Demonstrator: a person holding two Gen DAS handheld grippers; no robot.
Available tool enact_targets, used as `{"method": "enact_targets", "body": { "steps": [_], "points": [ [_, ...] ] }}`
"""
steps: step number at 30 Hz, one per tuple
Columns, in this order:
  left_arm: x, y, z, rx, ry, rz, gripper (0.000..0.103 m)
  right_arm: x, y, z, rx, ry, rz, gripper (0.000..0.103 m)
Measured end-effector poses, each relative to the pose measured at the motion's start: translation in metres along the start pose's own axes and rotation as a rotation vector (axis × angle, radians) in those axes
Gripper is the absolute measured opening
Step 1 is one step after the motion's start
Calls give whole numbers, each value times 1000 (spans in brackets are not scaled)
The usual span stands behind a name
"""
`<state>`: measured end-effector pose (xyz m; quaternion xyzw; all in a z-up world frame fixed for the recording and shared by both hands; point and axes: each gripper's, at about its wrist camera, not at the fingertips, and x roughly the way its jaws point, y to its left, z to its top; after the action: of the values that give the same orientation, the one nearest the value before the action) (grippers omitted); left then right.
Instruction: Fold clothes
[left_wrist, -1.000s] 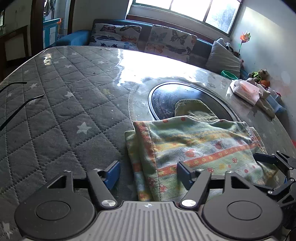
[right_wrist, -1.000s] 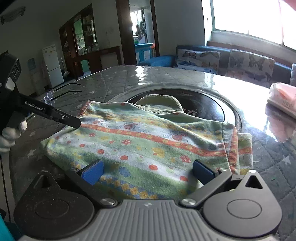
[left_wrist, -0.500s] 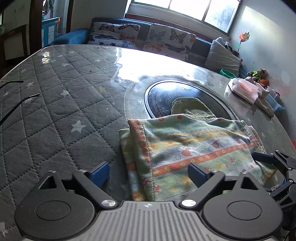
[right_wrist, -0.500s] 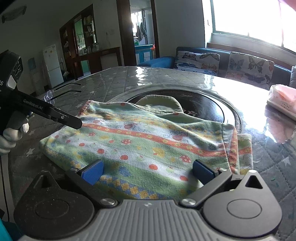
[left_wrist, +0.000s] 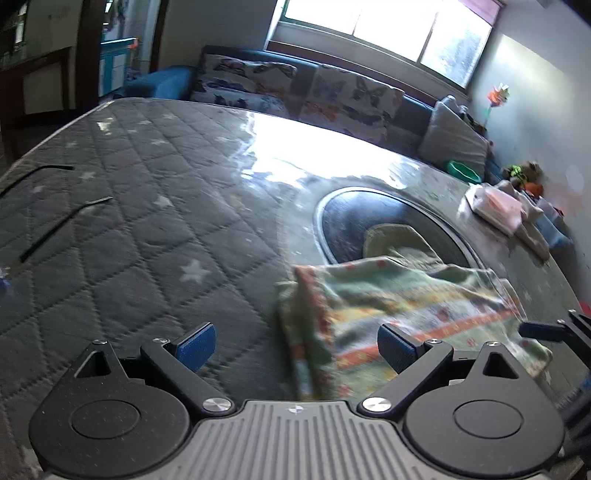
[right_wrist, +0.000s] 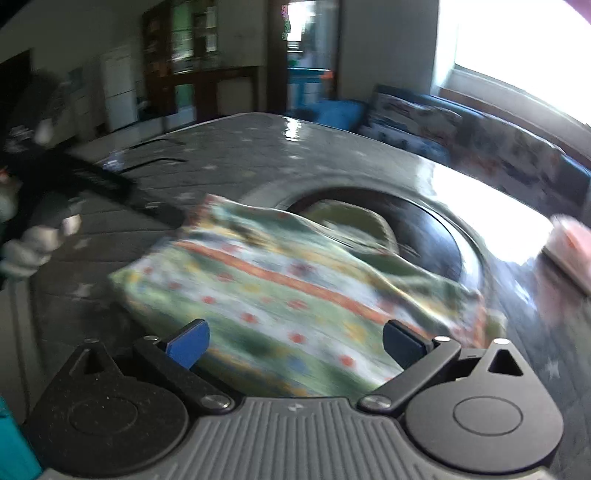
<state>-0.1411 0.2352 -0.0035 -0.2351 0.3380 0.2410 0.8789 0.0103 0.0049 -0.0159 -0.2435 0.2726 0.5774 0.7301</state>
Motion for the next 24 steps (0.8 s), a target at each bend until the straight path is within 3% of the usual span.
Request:
{"method": "enact_targets", "body": {
  "steps": [7,14,16,20,22,24],
  "points": [
    [-5,10,5,-45,-4,-1,94,5,65,26,-217,0,114,81],
    [-5,18,7,-113,19,-30,89,26,111,30,-379,21,151,62],
    [-3,19,7,-135,31,-40,89,33,119,29,-395,37,153,50],
    [1,19,7,-164,48,-51,89,42,129,25,-433,55,136,37],
    [2,20,7,-185,54,-56,89,44,130,24,-430,63,130,20],
    [4,21,8,-208,60,-63,90,42,128,25,-414,54,135,13]
  ]
}}
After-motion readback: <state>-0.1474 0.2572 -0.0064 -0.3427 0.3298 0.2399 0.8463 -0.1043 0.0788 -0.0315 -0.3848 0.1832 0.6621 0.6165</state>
